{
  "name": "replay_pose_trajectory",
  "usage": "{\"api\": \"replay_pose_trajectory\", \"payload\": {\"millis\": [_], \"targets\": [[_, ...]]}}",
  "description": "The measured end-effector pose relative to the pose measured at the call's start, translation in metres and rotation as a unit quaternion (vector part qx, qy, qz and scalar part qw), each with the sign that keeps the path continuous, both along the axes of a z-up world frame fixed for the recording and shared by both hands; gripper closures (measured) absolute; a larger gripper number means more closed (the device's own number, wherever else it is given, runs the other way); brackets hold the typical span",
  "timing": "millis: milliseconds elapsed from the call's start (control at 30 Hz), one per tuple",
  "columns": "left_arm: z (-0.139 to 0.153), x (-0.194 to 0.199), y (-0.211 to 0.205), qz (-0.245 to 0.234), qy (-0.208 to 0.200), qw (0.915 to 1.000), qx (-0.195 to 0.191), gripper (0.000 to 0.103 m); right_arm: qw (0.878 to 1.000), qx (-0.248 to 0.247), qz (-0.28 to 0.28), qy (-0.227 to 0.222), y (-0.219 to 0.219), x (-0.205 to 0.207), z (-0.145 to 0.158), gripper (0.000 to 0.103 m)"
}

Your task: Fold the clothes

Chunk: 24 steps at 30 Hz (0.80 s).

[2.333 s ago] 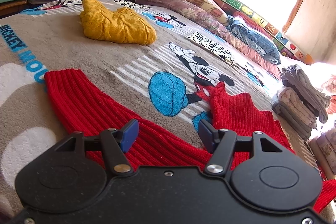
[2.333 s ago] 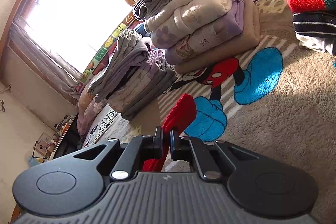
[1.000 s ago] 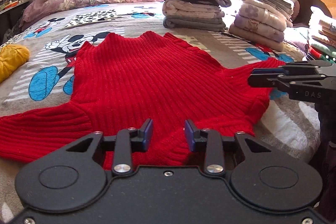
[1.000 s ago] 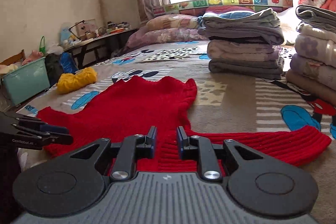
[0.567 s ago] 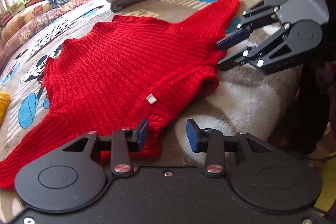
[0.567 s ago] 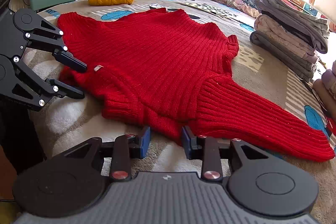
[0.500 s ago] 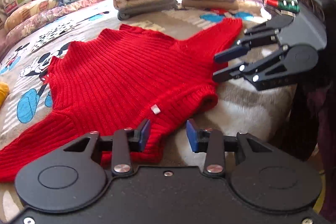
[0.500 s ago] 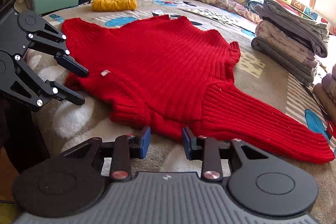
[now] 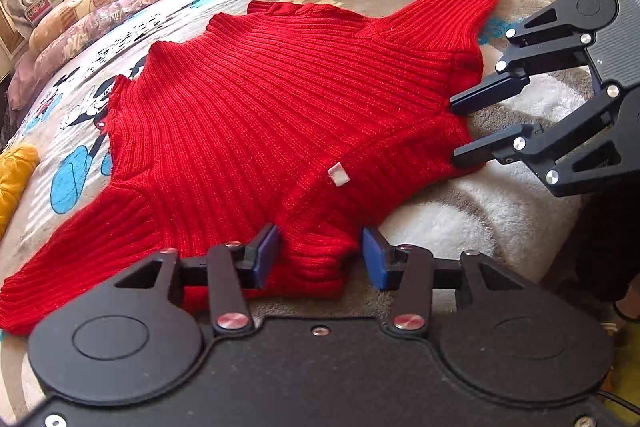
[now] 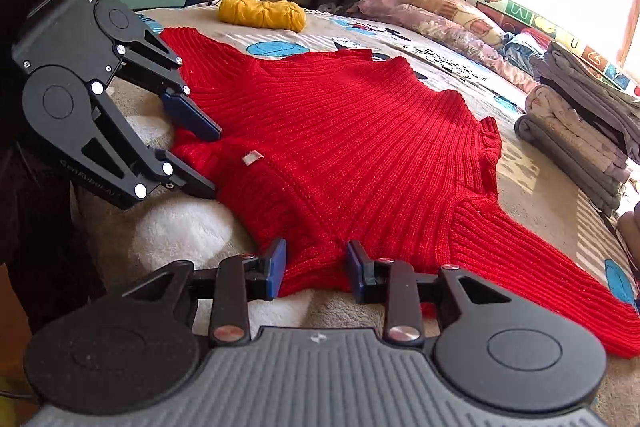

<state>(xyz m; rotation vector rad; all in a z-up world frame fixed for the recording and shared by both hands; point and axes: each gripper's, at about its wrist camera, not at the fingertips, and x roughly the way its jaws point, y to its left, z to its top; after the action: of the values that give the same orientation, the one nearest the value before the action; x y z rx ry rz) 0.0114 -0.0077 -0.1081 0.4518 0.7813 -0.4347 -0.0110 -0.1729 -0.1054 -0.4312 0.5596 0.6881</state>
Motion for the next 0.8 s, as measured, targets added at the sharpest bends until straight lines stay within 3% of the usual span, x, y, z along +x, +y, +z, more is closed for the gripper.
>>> {"api": "replay_pose_trajectory", "payload": {"millis": [133, 200, 300, 433, 500, 567, 633, 700, 800], "targets": [[0.02, -0.004, 0.013, 0.011, 0.026, 0.9992, -0.029, 0.056, 1.0, -0.015, -0.001, 0.015, 0.001, -0.005, 0.008, 0.07], [0.037, -0.004, 0.025, 0.038, 0.019, 0.9968, -0.069, 0.055, 0.999, -0.016, 0.012, 0.029, -0.002, -0.01, 0.011, 0.07], [0.063, 0.003, 0.04, 0.092, -0.006, 0.9894, -0.112, 0.047, 0.999, 0.017, 0.01, 0.034, -0.011, -0.009, 0.023, 0.07], [0.088, 0.037, 0.065, 0.186, -0.039, 0.9688, -0.159, 0.04, 0.989, 0.131, -0.033, 0.061, -0.04, 0.012, 0.04, 0.068], [0.087, 0.059, 0.084, 0.227, -0.046, 0.9507, -0.206, 0.04, 0.976, 0.191, -0.063, 0.081, -0.058, 0.028, 0.043, 0.068], [0.087, 0.081, 0.103, 0.267, -0.053, 0.9285, -0.253, 0.04, 0.967, 0.218, -0.09, 0.096, -0.071, 0.042, 0.038, 0.068], [0.082, 0.1, 0.119, 0.298, -0.044, 0.9137, -0.273, 0.04, 0.957, 0.241, -0.119, 0.109, -0.086, 0.056, 0.032, 0.068], [0.077, 0.12, 0.131, 0.308, -0.042, 0.9072, -0.283, 0.04, 0.948, 0.257, -0.144, 0.12, -0.099, 0.071, 0.025, 0.068], [0.073, 0.152, 0.148, 0.316, -0.024, 0.9044, -0.285, 0.04, 0.934, 0.282, -0.17, 0.139, -0.11, 0.098, 0.02, 0.065]]}}
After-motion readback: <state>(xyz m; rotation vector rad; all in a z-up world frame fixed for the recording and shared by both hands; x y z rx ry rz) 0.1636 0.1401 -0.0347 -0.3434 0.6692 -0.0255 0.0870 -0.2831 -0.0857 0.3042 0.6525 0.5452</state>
